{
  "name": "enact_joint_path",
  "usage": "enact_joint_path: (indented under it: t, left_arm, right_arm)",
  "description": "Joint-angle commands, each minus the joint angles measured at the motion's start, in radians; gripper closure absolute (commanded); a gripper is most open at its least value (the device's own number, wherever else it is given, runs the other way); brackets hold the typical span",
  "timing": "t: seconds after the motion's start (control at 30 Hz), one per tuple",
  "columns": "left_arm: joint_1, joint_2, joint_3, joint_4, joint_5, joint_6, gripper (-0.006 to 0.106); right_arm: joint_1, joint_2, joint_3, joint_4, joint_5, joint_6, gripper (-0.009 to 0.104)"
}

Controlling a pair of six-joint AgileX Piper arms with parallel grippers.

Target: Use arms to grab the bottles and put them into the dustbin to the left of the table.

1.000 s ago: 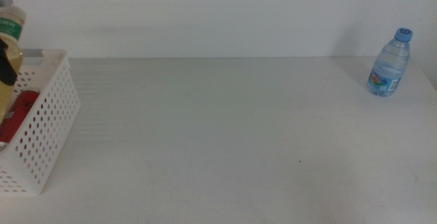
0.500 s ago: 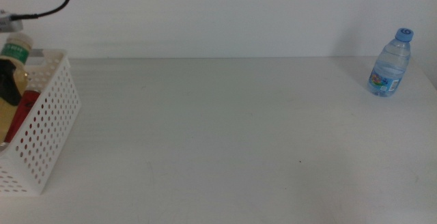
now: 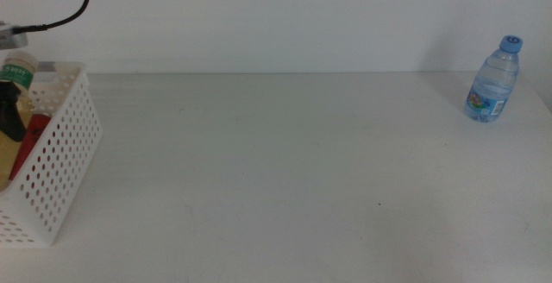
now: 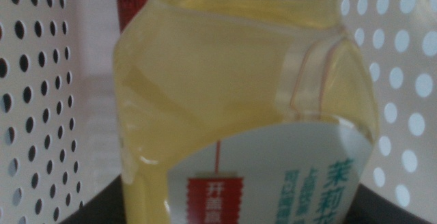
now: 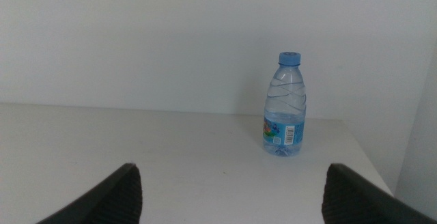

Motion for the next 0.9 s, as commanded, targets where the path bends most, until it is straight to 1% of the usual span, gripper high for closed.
enact_joint_path:
  t: [0.0,0.5,0.8,0.87]
  left_arm:
    - [0.000,-0.085,-0.030,-0.030,0.074,-0.016,0.089]
    - [0.000,-0.158,-0.030,-0.033,0.074,0.002,0.089]
    - [0.000,-0.168,-0.029,-0.052,0.074,-0.004,0.089]
    - [0.000,-0.164,-0.001,-0.056,0.074,0.000,0.089]
  right_arm:
    - [-0.003,-0.028,-0.007,-0.009,-0.076,-0.010,0.019]
    - [-0.003,-0.028,-0.007,-0.009,-0.076,-0.010,0.019]
    - [-0.003,-0.028,-0.007,-0.009,-0.076,-0.010,0.019]
    - [-0.003,-0.028,-0.007,-0.009,-0.076,-0.010,0.019]
